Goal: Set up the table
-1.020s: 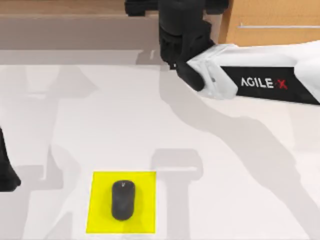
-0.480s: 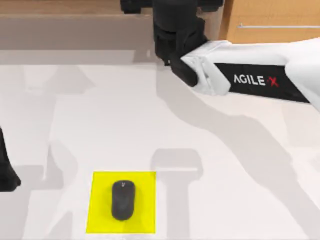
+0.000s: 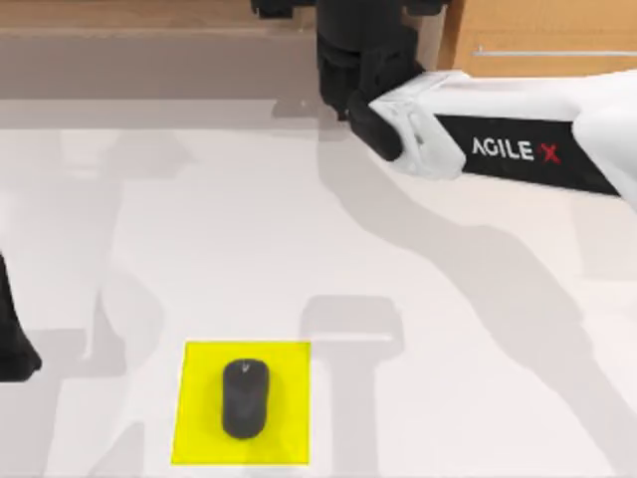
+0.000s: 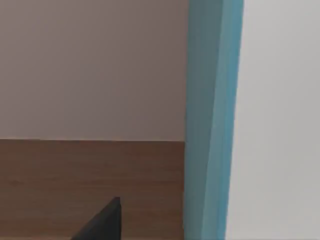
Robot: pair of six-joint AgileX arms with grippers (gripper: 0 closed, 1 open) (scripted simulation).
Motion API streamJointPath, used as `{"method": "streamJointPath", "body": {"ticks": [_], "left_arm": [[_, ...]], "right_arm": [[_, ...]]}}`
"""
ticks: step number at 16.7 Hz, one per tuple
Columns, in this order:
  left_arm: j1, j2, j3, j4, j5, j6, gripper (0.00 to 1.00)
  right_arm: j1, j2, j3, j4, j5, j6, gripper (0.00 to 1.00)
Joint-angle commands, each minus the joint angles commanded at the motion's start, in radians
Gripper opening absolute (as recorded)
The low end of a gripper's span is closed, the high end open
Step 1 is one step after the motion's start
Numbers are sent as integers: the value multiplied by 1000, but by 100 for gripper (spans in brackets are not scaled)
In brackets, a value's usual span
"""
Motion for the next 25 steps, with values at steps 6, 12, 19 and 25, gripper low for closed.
{"method": "streamJointPath", "body": {"ticks": [6, 12, 19, 25], "left_arm": [[0, 0, 0, 0, 0, 0, 100], [0, 0, 0, 0, 0, 0, 100], [0, 0, 0, 0, 0, 0, 100], [0, 0, 0, 0, 0, 0, 100]], "right_arm": [[0, 0, 0, 0, 0, 0, 40], [0, 0, 0, 0, 0, 0, 0], [0, 0, 0, 0, 0, 0, 0], [79, -44, -28, 11, 25, 76, 0]]}}
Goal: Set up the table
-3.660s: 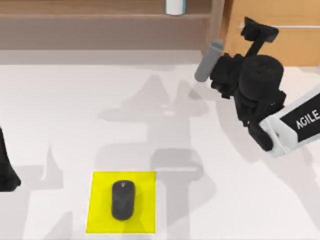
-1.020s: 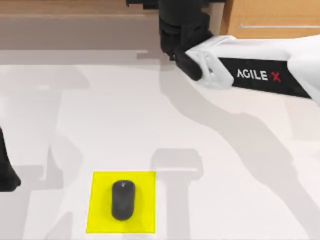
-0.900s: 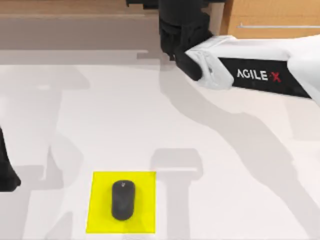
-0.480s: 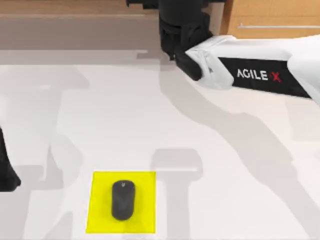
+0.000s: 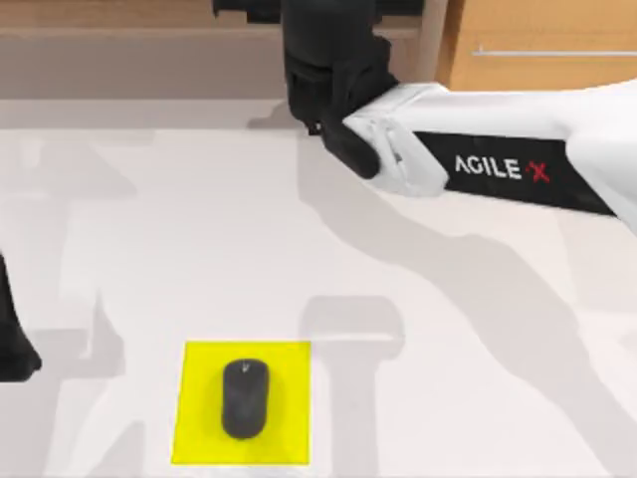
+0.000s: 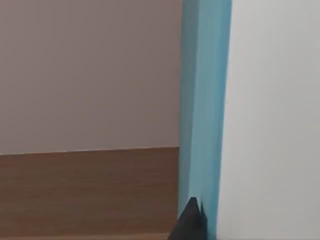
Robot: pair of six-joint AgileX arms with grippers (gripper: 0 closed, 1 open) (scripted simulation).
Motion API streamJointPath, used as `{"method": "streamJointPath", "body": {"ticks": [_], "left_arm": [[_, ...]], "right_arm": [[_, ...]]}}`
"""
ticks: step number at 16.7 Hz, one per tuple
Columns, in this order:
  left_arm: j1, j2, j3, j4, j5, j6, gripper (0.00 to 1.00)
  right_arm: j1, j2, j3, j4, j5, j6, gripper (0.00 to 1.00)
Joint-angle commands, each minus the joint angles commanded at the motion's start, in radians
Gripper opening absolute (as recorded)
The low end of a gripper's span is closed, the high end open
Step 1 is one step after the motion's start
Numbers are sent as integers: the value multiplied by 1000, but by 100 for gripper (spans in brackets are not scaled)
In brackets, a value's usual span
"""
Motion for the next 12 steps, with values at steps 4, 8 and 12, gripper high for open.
{"method": "streamJointPath", "body": {"ticks": [4, 8, 12], "left_arm": [[0, 0, 0, 0, 0, 0, 100], [0, 0, 0, 0, 0, 0, 100], [0, 0, 0, 0, 0, 0, 100]], "right_arm": [[61, -56, -63, 8, 31, 21, 0], [1, -93, -124, 17, 26, -50, 0], [-24, -94, -138, 17, 25, -73, 0]]}}
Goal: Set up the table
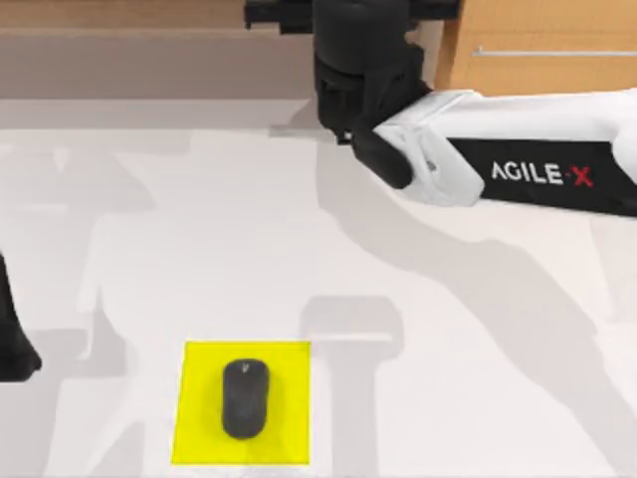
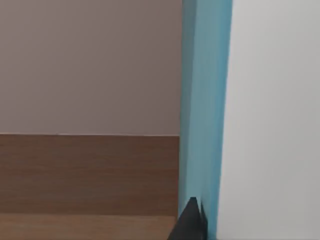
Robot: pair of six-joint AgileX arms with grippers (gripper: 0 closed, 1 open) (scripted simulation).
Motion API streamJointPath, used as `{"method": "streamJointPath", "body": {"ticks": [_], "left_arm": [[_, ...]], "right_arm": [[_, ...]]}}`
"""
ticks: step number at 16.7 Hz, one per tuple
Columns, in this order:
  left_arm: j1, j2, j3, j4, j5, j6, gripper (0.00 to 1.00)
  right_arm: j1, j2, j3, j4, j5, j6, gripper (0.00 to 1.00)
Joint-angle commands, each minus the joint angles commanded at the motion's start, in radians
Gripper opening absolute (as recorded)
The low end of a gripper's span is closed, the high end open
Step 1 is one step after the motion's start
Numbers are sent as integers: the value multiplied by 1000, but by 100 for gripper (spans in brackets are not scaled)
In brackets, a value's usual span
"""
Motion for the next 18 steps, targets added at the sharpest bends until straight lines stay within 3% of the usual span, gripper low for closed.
{"method": "streamJointPath", "body": {"ticks": [5, 8, 12, 18], "left_arm": [[0, 0, 0, 0, 0, 0, 100], [0, 0, 0, 0, 0, 0, 100], [0, 0, 0, 0, 0, 0, 100], [0, 0, 0, 0, 0, 0, 100]], "right_arm": [[4, -15, -19, 3, -17, 14, 0], [8, -96, -120, 16, -97, 68, 0], [4, -256, -327, 40, -286, 201, 0], [-102, -468, -699, 52, -653, 491, 0]]}}
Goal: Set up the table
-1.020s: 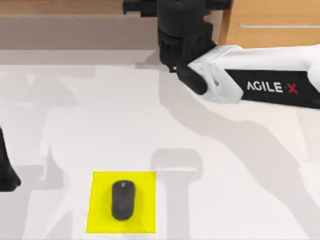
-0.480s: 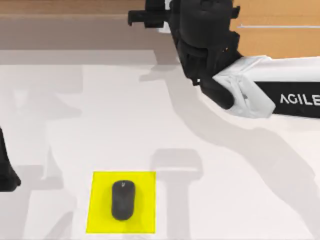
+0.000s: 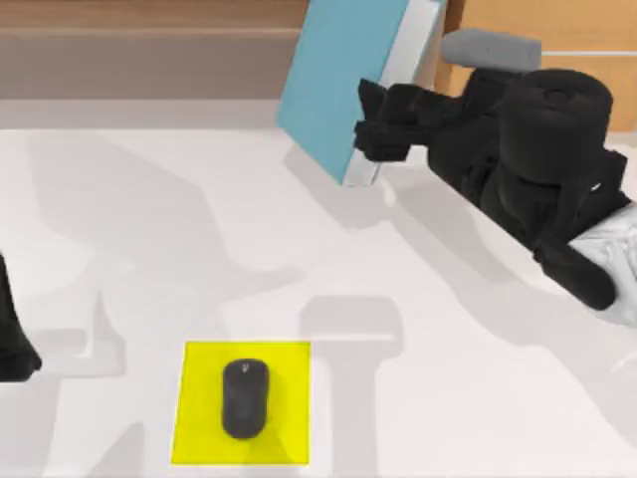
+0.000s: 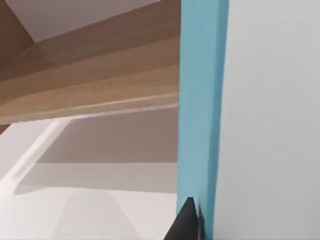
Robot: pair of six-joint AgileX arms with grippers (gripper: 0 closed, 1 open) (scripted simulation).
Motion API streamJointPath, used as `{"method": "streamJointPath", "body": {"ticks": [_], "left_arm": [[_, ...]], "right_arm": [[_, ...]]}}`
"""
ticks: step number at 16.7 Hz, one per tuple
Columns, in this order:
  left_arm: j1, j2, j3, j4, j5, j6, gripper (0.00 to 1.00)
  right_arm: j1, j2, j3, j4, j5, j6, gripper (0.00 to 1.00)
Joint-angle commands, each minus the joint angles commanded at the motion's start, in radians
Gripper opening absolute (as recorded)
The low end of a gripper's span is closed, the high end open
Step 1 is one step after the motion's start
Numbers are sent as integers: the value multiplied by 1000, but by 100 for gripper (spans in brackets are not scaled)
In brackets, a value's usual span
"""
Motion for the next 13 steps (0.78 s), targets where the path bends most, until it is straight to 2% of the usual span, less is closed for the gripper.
{"method": "streamJointPath", "body": {"ticks": [6, 9, 13], "left_arm": [[0, 0, 0, 0, 0, 0, 100], [0, 0, 0, 0, 0, 0, 100], [0, 0, 0, 0, 0, 0, 100]], "right_arm": [[-302, -115, -267, -16, -320, 332, 0], [-521, -137, -294, -16, -419, 494, 0], [-810, -110, -241, -12, -493, 689, 0]]}}
